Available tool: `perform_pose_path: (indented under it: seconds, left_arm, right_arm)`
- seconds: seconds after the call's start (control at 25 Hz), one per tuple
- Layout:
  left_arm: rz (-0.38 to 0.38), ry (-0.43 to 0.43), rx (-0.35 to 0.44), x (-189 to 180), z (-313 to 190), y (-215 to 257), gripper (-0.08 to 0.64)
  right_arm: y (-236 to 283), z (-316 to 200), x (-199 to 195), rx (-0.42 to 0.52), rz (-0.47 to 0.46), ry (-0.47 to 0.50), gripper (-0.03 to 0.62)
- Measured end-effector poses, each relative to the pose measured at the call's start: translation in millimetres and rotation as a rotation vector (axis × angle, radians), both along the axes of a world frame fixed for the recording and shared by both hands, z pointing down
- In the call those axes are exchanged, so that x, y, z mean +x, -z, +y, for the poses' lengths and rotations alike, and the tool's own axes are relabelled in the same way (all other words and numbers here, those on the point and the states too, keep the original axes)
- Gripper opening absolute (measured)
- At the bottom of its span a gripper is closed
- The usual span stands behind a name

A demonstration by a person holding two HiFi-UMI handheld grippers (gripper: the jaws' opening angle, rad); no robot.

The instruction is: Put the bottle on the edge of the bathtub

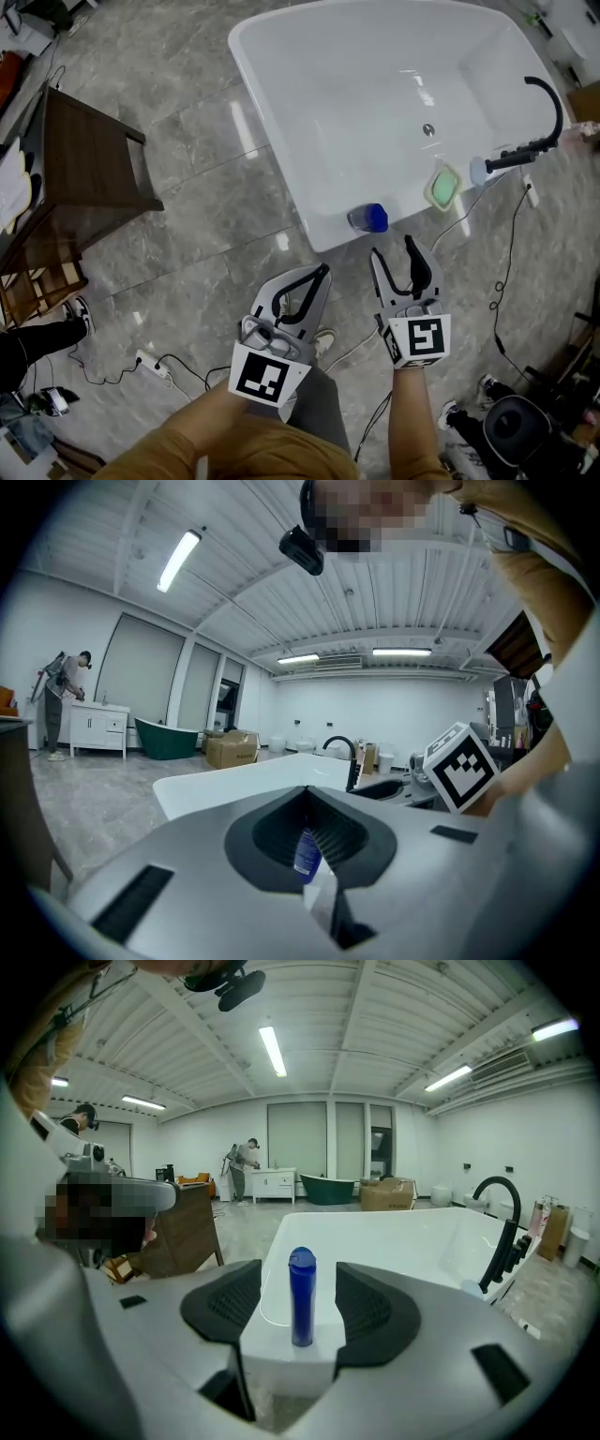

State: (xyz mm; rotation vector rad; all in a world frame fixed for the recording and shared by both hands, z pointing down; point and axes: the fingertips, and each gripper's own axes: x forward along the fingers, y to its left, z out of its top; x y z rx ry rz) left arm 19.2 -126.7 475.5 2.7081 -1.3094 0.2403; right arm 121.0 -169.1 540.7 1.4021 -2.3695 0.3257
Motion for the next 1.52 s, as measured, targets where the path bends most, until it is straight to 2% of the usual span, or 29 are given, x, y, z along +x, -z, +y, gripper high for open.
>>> perform_pose_path:
  seconds: [0.28,0.6,0.76,1.08,1.36,1.52]
  left_arm:
    - [0.005,-0.008,0.038,6,13,22,0.005]
    - [0.013,0.028,0.055,-1,25,42,0.005]
    - [0.009,0.029,0.074,-3,32,56,0.005]
    - [0.02,0.013,0.108,7,45,90,0.005]
    - [0.019,-0.005,0.158,14,54,125,0.005]
    - [0.034,-0.004,0.159,16,59,139,0.005]
  right_arm:
    - [20,12,6,-0.012,0.018,-0.01,0.21]
    - [40,23,11,-0.017,0.044,-0.011,0.065]
    - [50,30,17,-0.025,0.052,-0.046,0.007]
    - [78,43,36,-0.022,0.034,-0.095,0.005]
    - [119,53,44,0.016,0.012,-0.111,0.005]
    - [147,65,53,0.045,-0.016,-0.136,0.005]
